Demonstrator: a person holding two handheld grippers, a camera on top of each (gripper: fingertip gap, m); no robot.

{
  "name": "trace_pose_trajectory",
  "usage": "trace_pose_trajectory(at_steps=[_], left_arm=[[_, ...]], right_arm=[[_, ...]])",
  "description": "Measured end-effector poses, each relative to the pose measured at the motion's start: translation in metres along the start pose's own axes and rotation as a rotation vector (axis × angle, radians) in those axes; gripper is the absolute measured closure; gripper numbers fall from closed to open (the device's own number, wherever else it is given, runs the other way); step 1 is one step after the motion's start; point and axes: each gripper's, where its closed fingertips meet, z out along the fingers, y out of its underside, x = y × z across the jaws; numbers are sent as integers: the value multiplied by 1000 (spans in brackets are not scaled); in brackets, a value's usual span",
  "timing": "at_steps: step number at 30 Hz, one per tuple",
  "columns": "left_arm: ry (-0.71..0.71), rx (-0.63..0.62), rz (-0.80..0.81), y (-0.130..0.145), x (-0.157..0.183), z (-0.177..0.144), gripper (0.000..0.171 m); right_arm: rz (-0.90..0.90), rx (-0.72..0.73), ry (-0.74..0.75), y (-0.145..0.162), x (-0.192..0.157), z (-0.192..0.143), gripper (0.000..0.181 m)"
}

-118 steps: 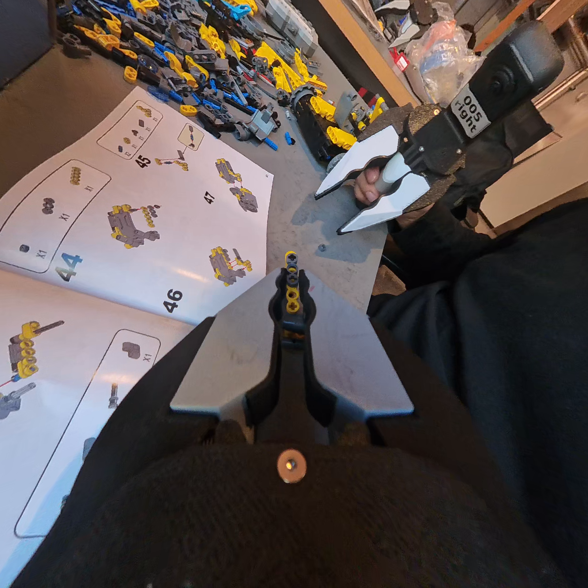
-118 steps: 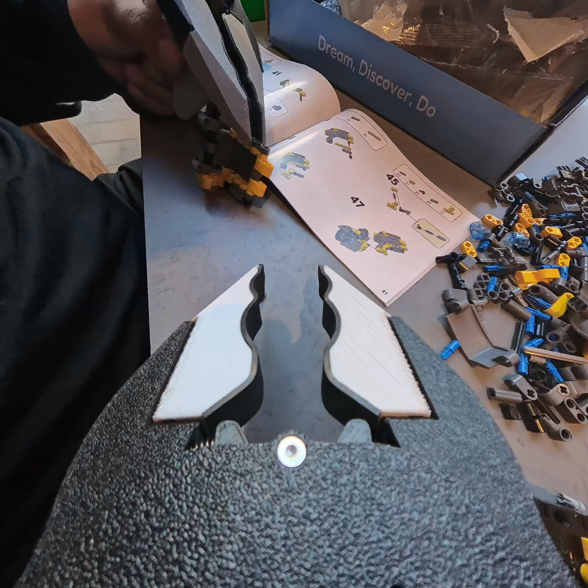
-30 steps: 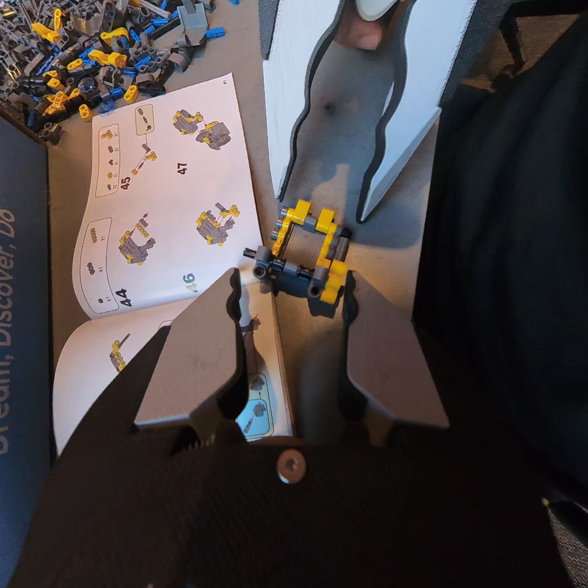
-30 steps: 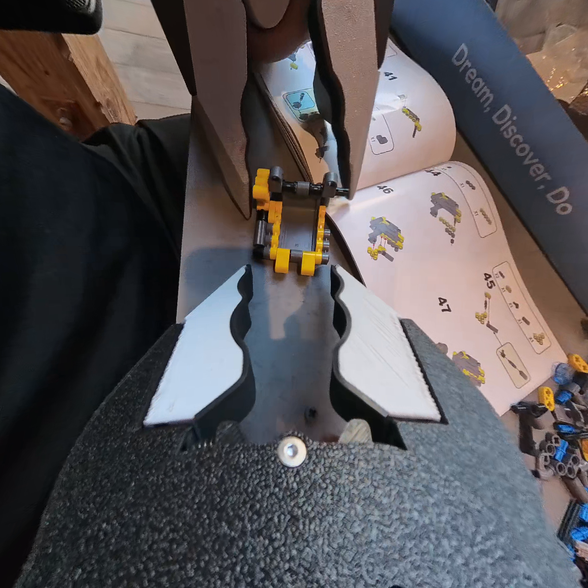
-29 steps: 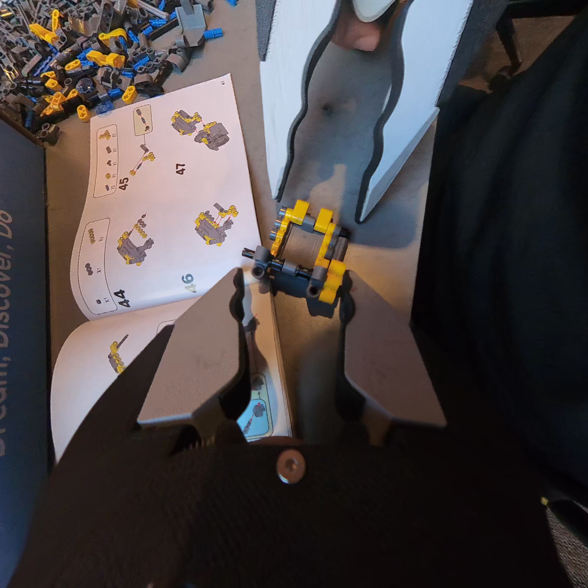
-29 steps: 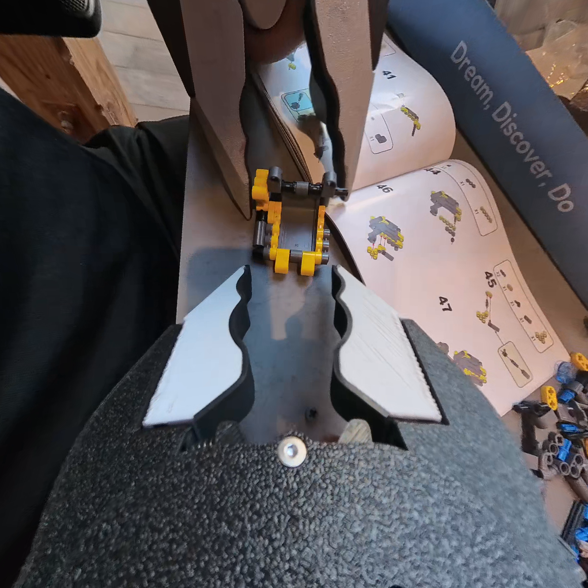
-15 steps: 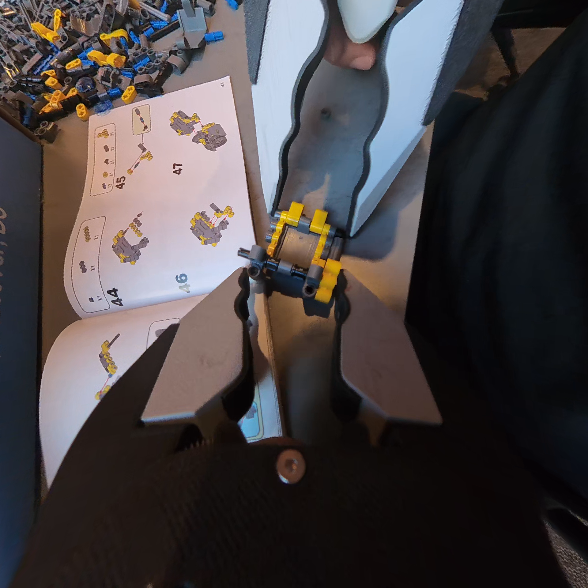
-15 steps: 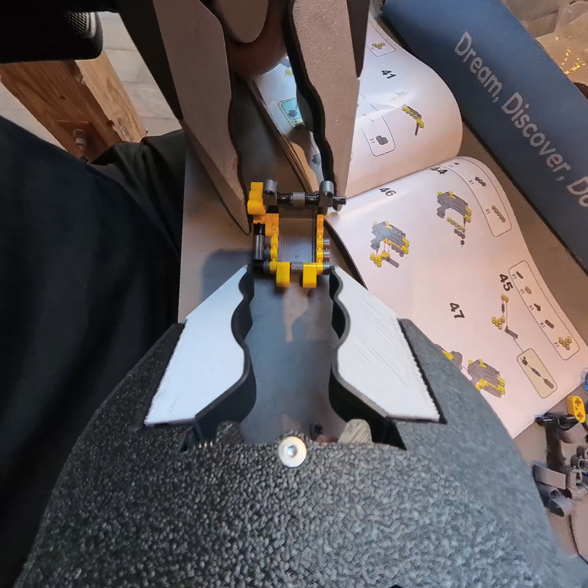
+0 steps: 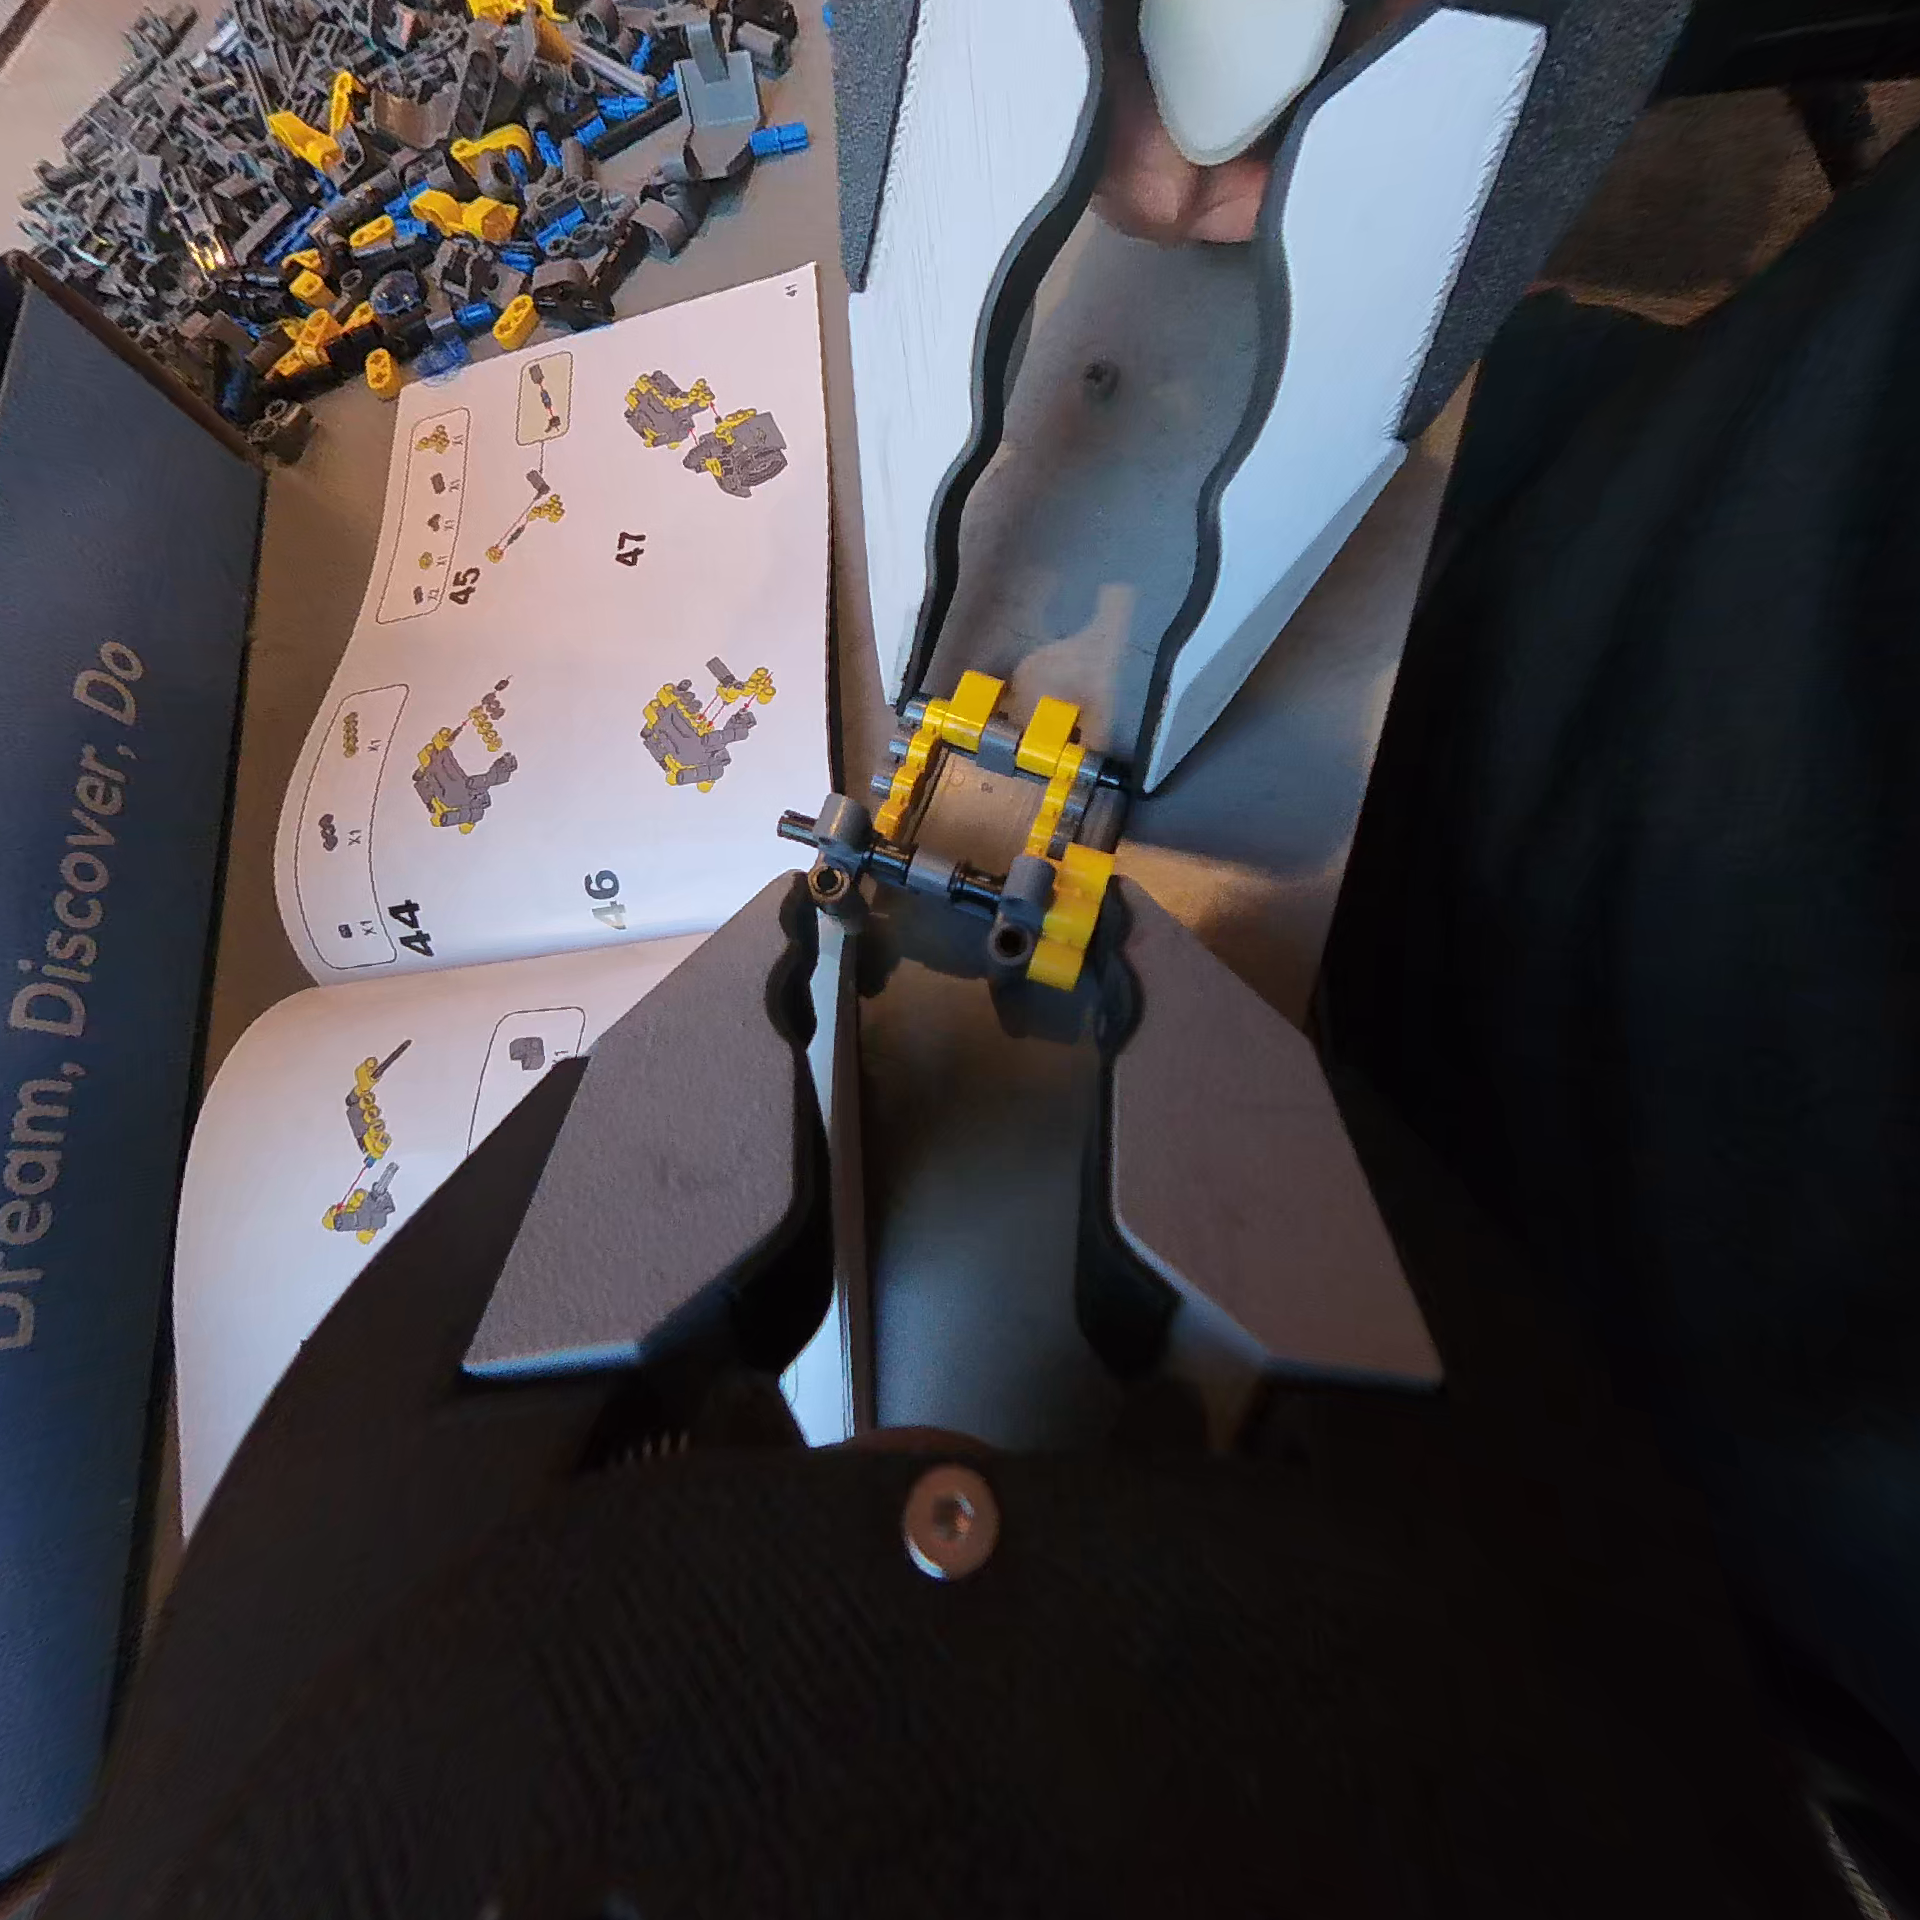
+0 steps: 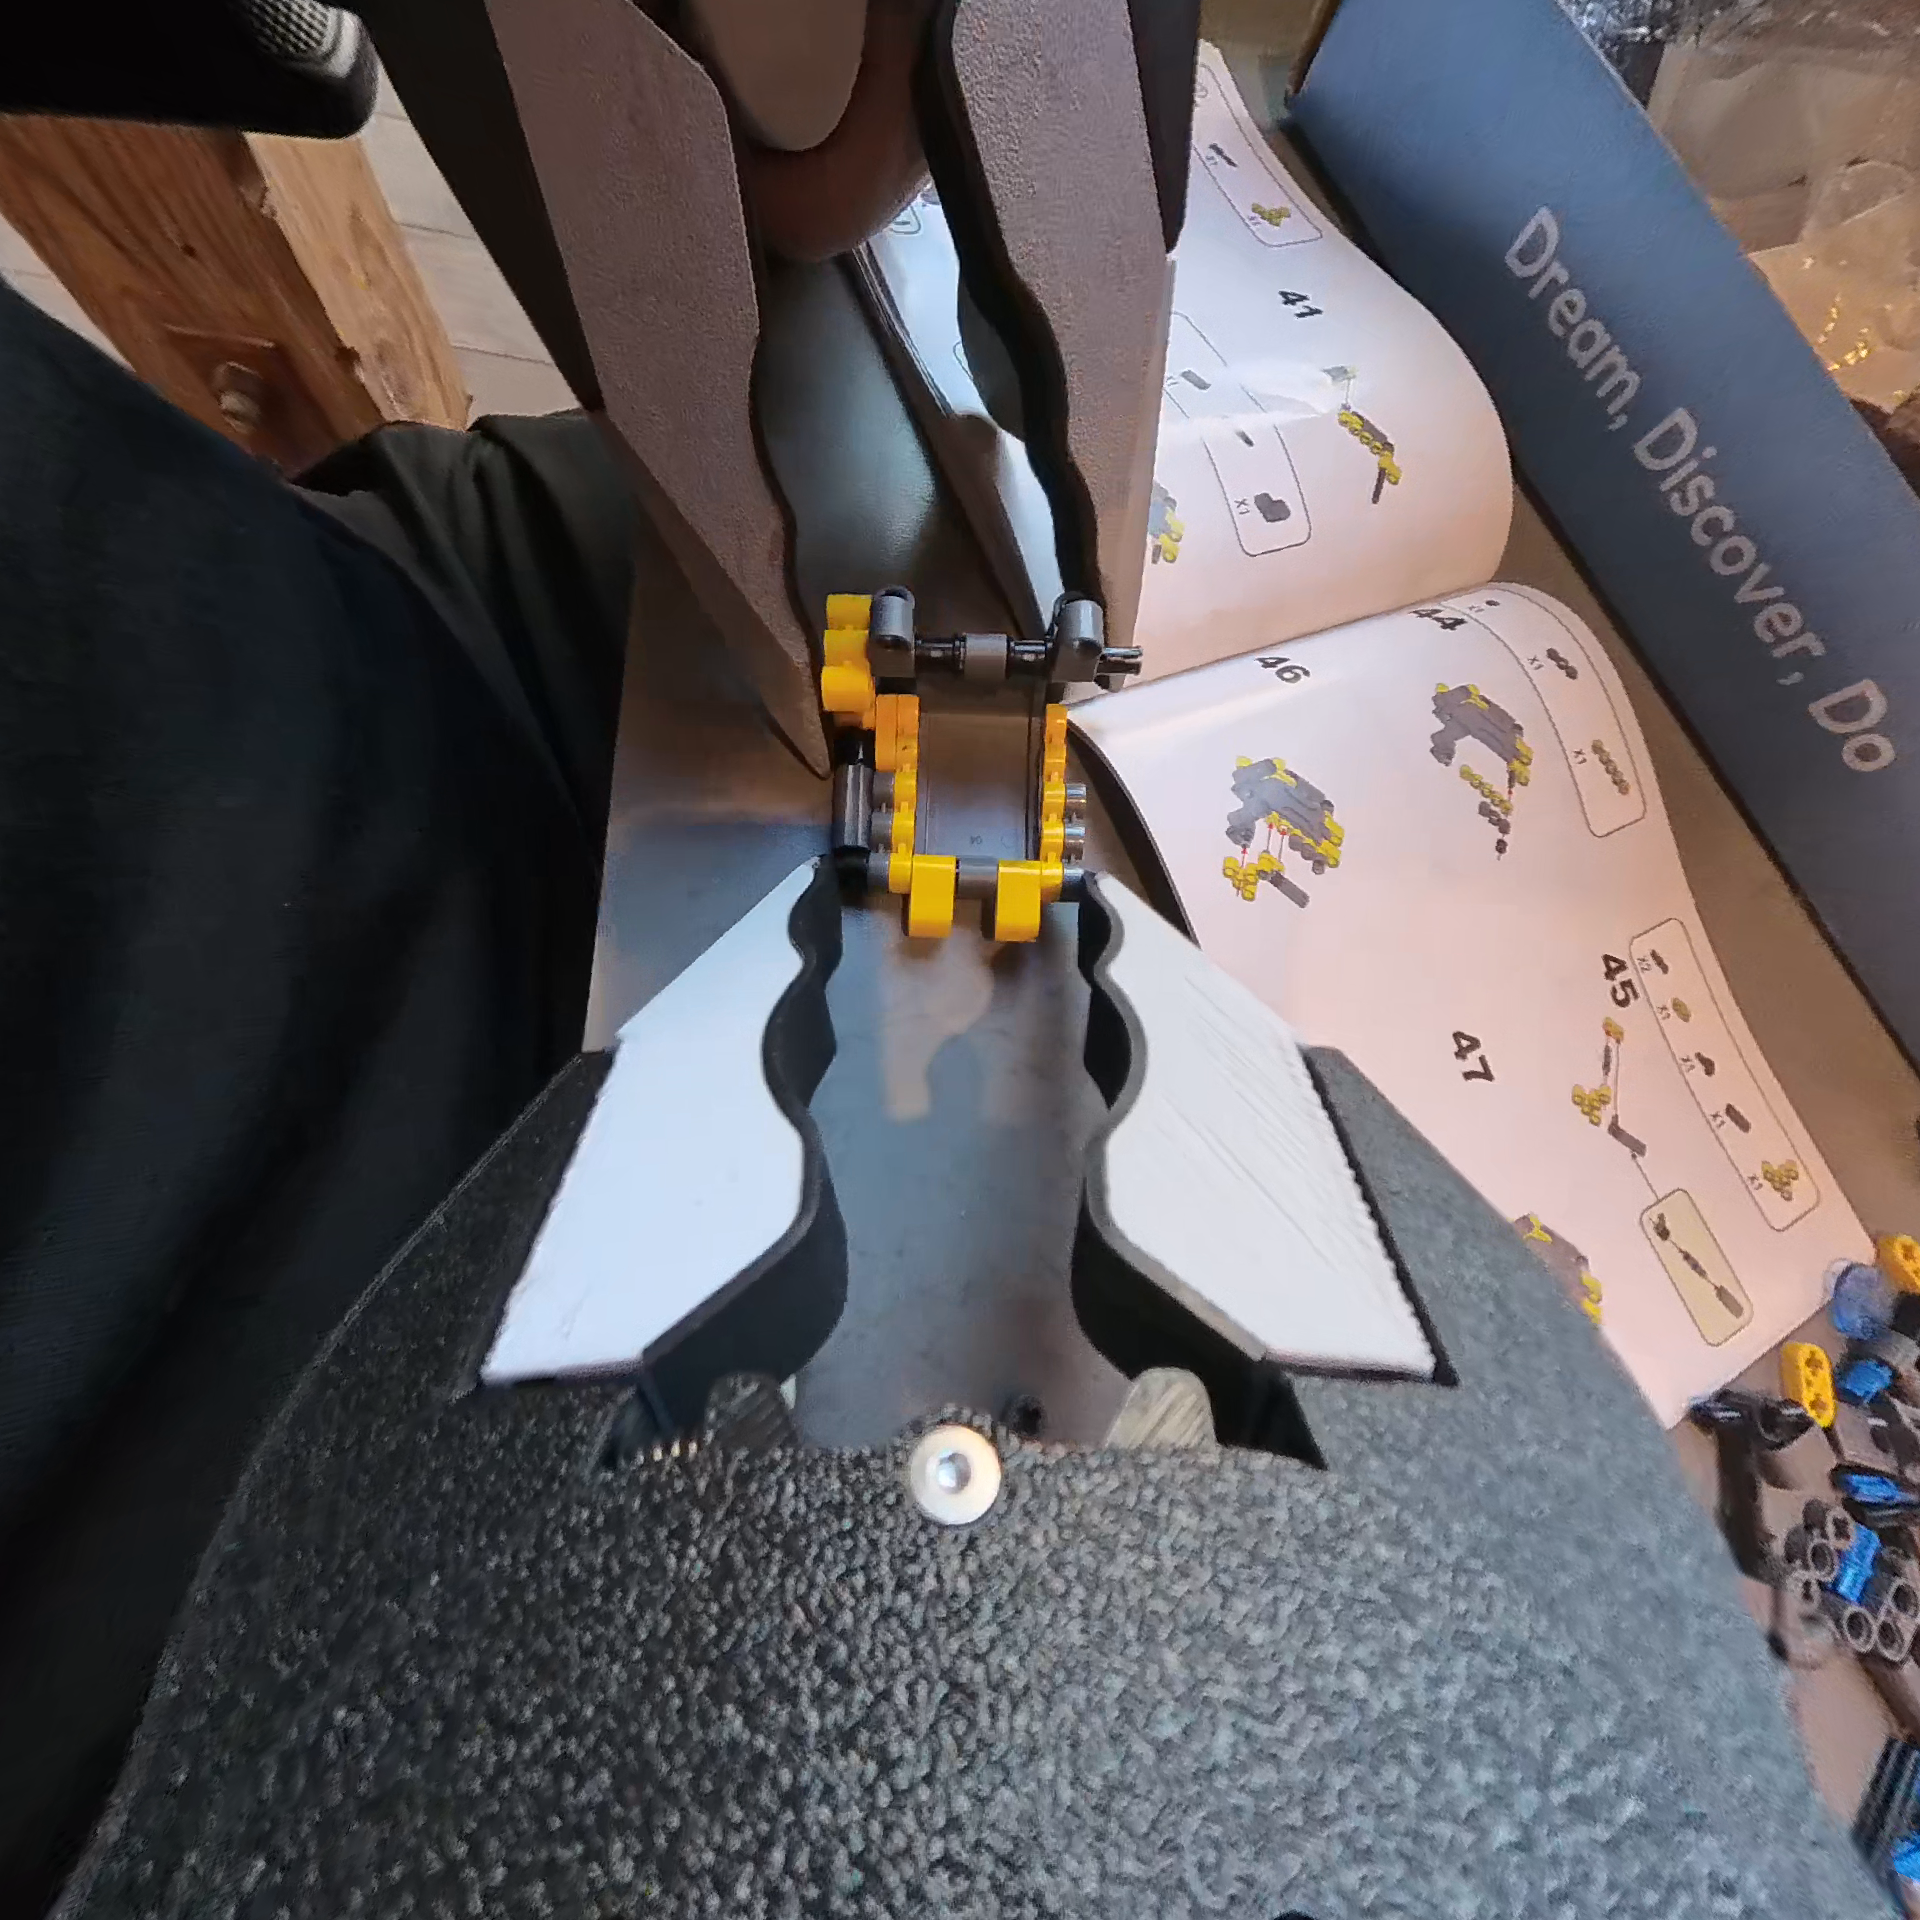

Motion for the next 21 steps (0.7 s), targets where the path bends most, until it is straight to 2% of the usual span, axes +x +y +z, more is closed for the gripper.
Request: trace_pose_trajectory(at_steps=[9,12,17,21], left_arm=[[-67,7,38,-1,-1,-2,120],[-91,10,52,-1,-1,-3,120],[-96,16,69,0,-2,-4,120],[-100,19,78,0,-3,-5,120]], right_arm=[[-85,11,73,-2,0,-1,137],[-62,12,65,-2,1,-1,137],[78,-4,-29,1,4,2,138],[36,2,-15,0,2,1,142]])
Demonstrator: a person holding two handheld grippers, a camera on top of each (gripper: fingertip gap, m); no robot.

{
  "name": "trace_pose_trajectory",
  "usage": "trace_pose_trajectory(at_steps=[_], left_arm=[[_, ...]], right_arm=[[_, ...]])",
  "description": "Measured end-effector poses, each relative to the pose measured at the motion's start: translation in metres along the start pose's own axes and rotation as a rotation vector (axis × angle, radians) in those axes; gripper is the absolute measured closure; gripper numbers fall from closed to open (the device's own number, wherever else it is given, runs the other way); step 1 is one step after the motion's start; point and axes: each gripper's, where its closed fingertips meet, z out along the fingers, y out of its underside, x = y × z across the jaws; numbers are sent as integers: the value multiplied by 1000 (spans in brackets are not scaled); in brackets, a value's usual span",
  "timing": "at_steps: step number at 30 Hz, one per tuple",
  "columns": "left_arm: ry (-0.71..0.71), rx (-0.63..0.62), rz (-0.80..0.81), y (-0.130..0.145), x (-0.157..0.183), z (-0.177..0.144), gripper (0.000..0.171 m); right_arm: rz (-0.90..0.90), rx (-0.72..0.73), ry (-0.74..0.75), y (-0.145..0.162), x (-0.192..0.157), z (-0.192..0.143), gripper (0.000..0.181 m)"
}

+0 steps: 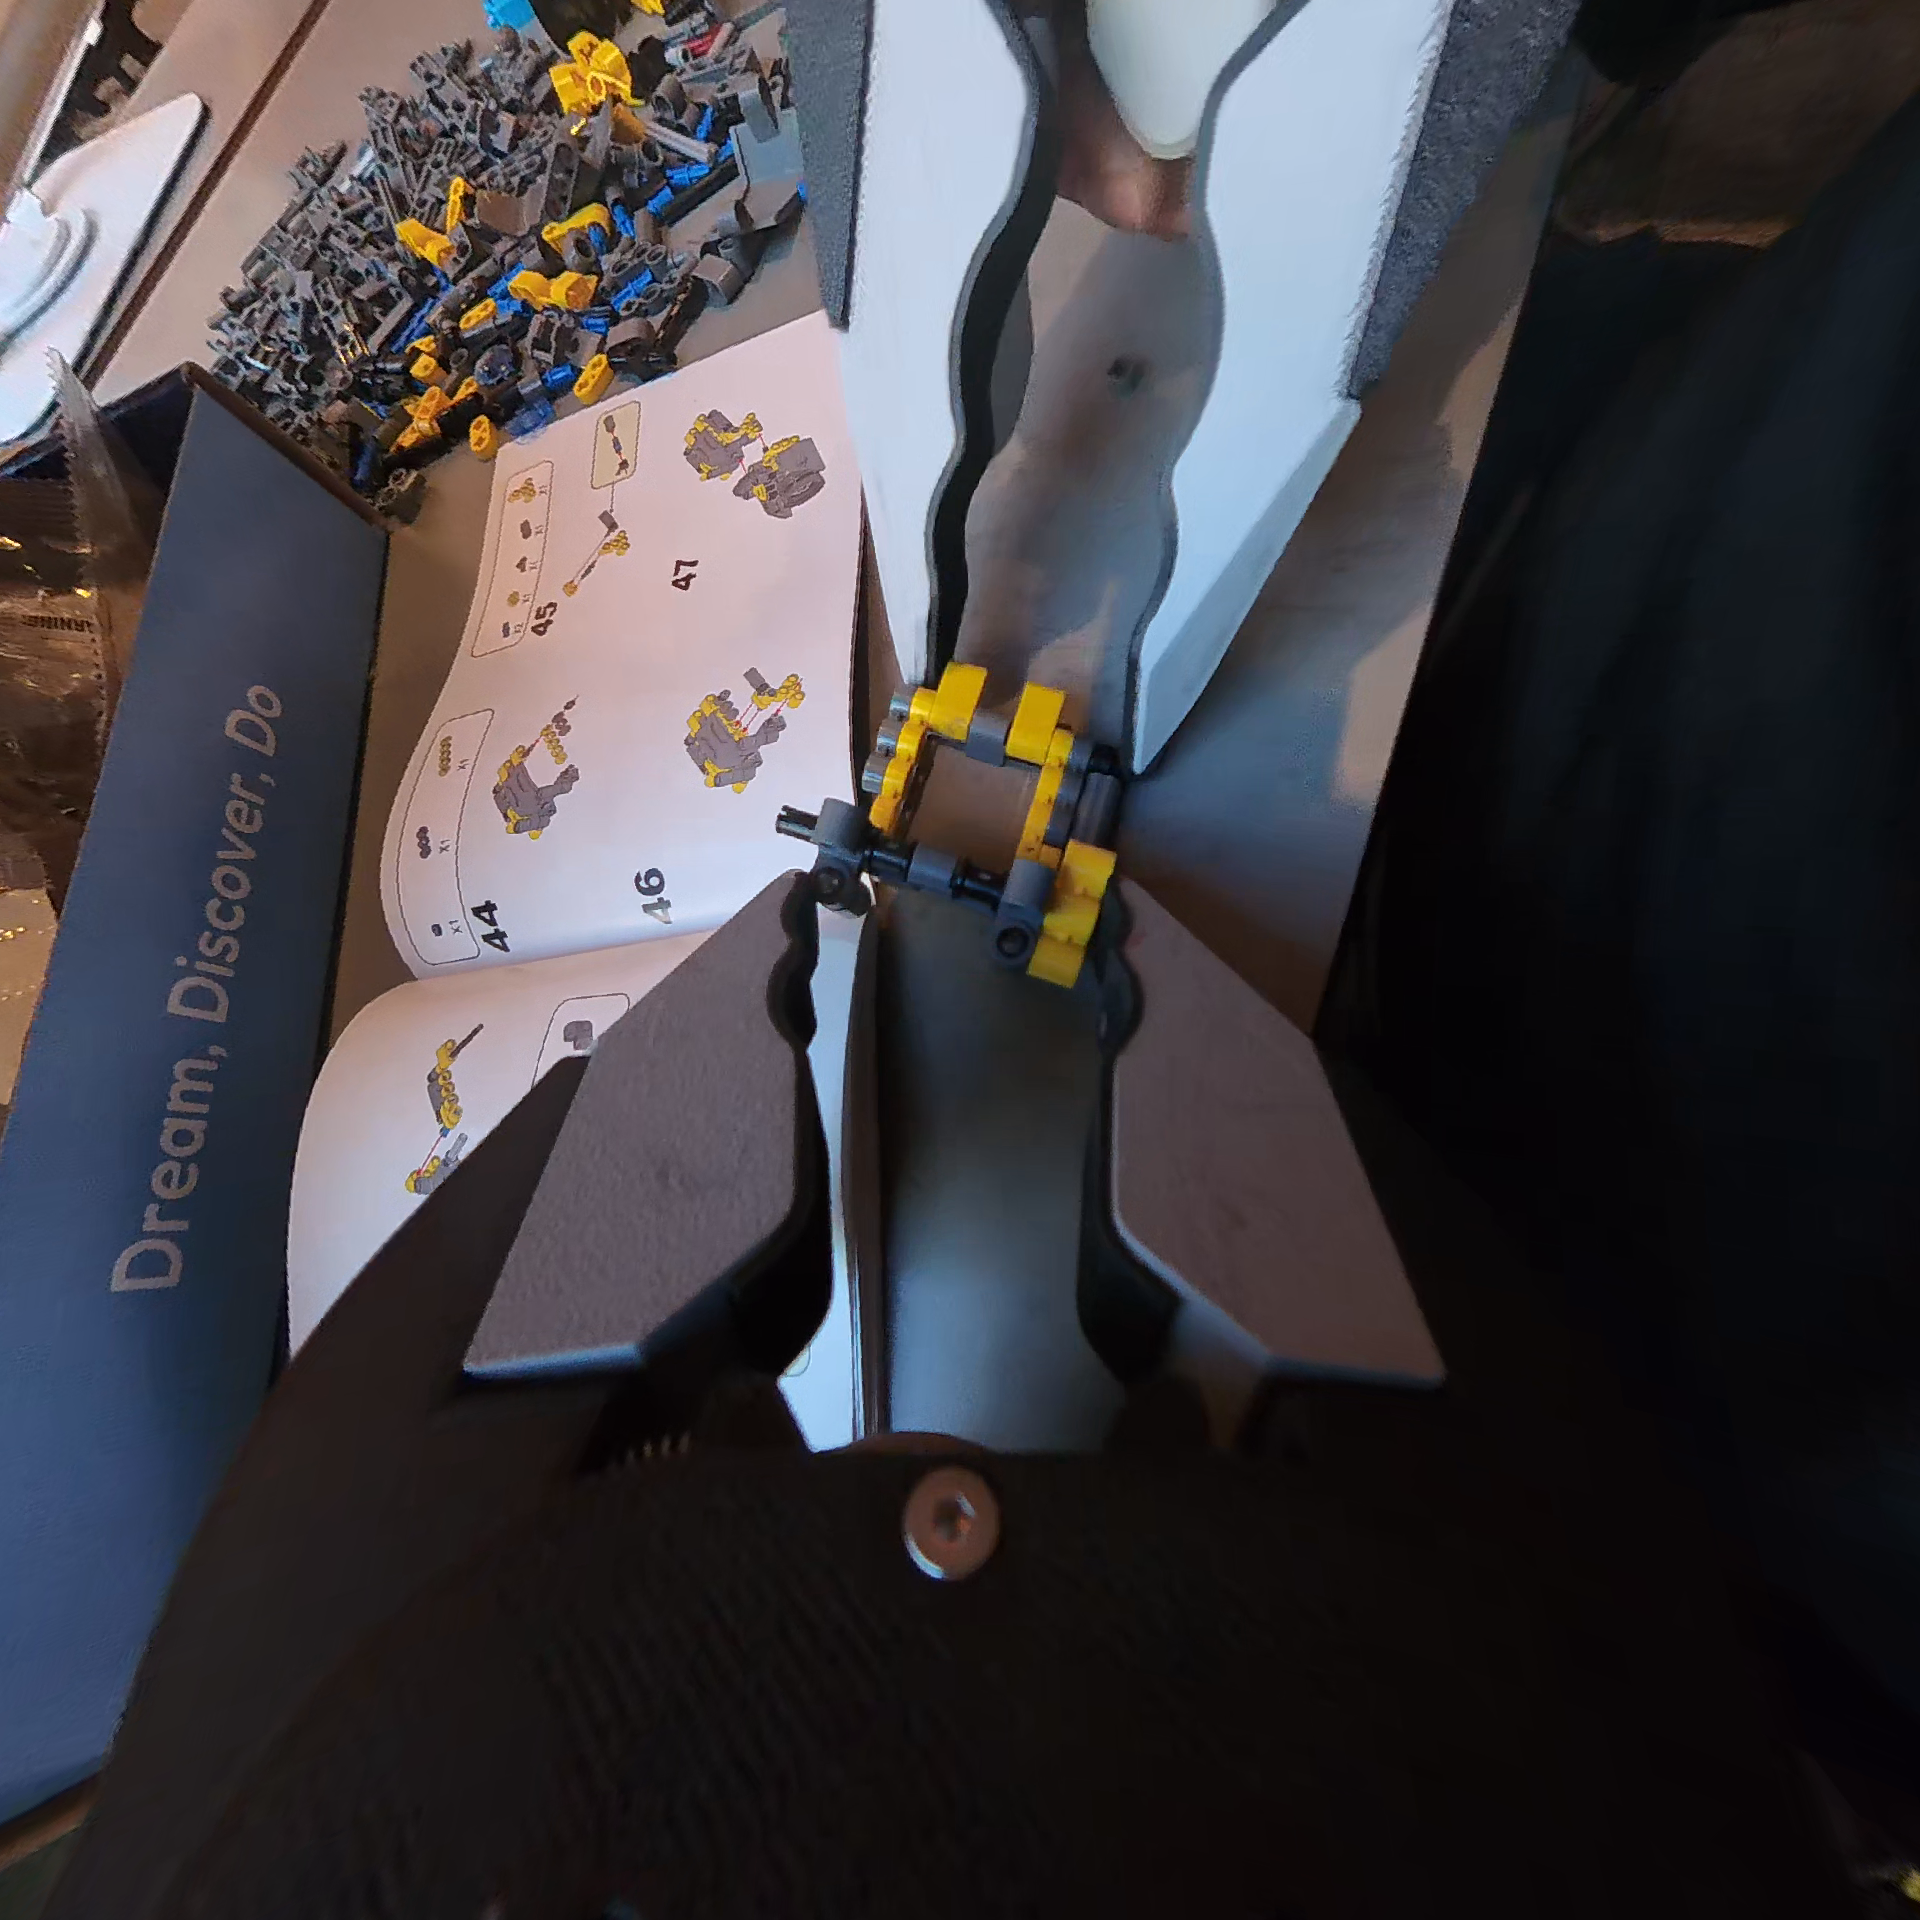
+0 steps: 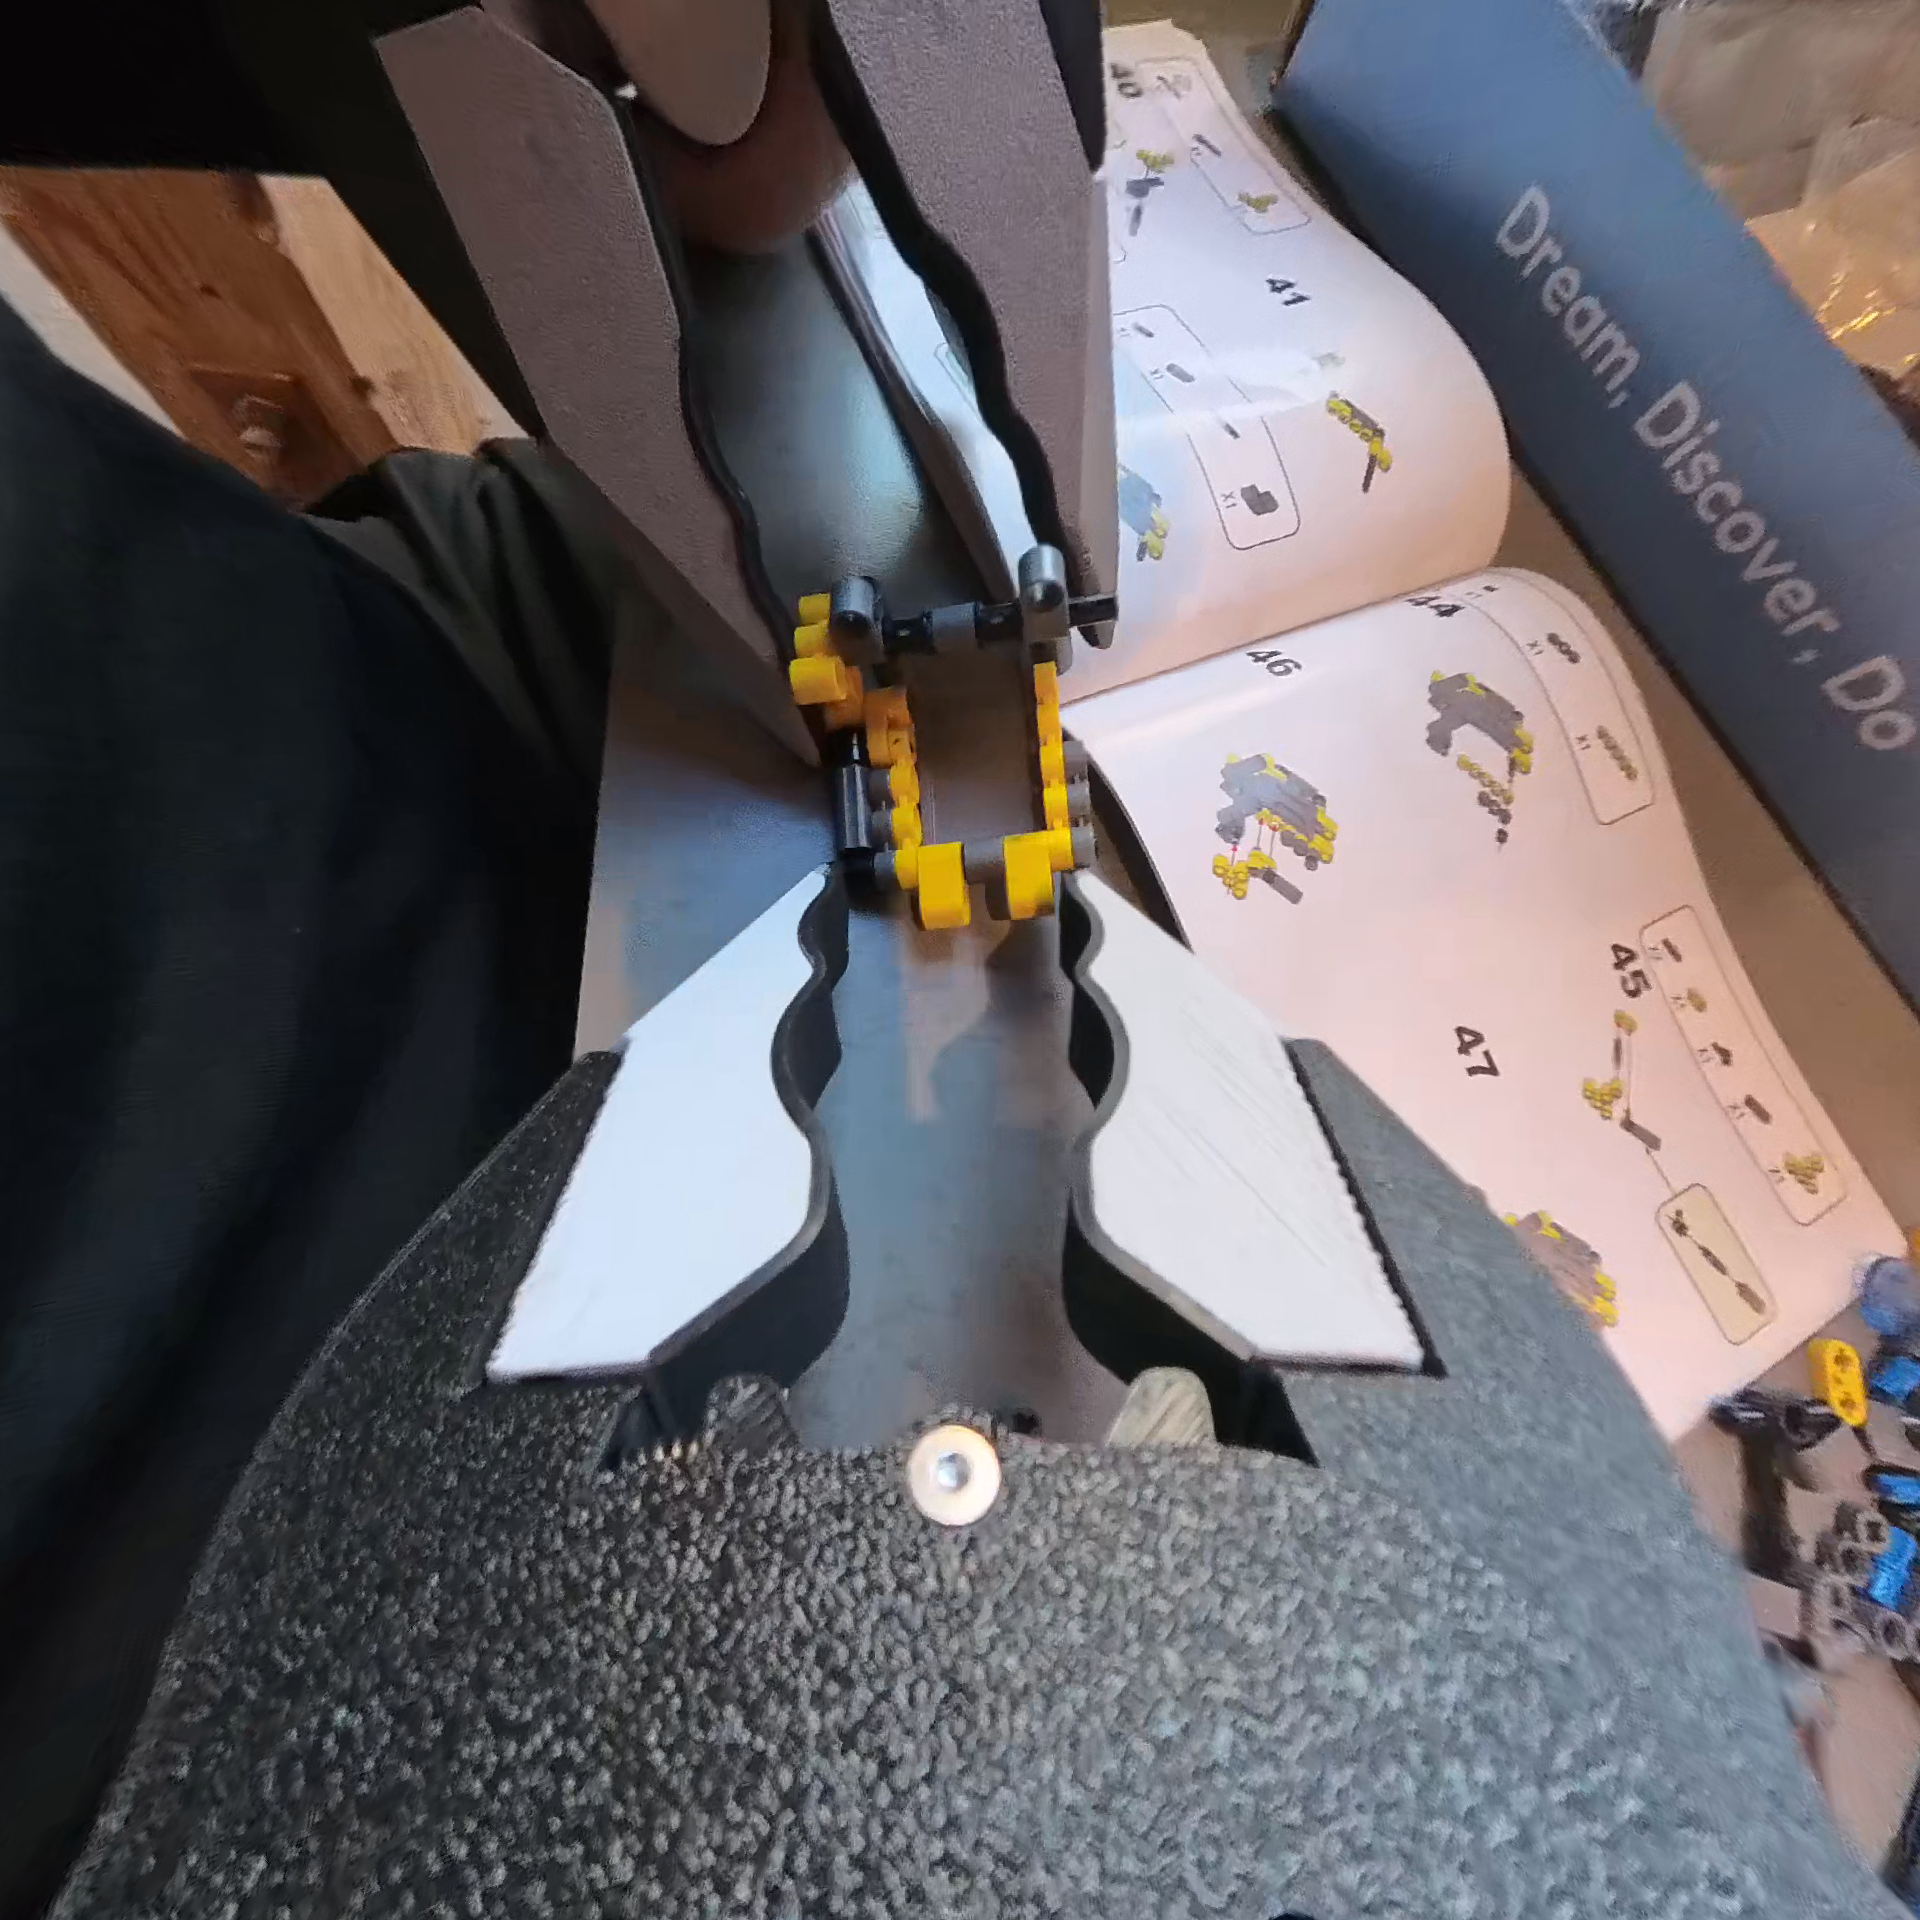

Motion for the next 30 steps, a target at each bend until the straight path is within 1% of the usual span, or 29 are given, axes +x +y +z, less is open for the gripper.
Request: trace_pose_trajectory(at_steps=[2,10,11,13,16,19,21,22,25,27,30], left_arm=[[6,0,-4,0,0,0,120],[54,-12,-50,3,-2,0,120],[68,-15,-62,3,-2,0,116],[80,-32,-71,4,-4,-1,101],[75,-68,-2,-3,-10,-3,99],[132,-130,93,-15,-1,3,104],[177,-223,148,-9,7,11,104],[197,-224,149,-12,10,14,112],[197,-254,135,-11,6,16,114],[201,-256,121,-10,6,16,123],[192,-249,103,-9,6,16,123]], right_arm=[[-13,6,27,-1,2,-1,138],[-28,8,24,-1,6,0,139],[-29,7,24,-1,6,0,139],[-31,5,14,-1,5,1,140],[-31,3,6,-1,5,1,141],[-43,7,19,-1,6,0,138],[-55,10,34,-1,8,0,134],[-60,12,35,-2,8,0,134],[-84,16,27,-2,7,0,136],[-93,18,23,-3,7,0,136],[-97,20,21,-3,7,0,137]])
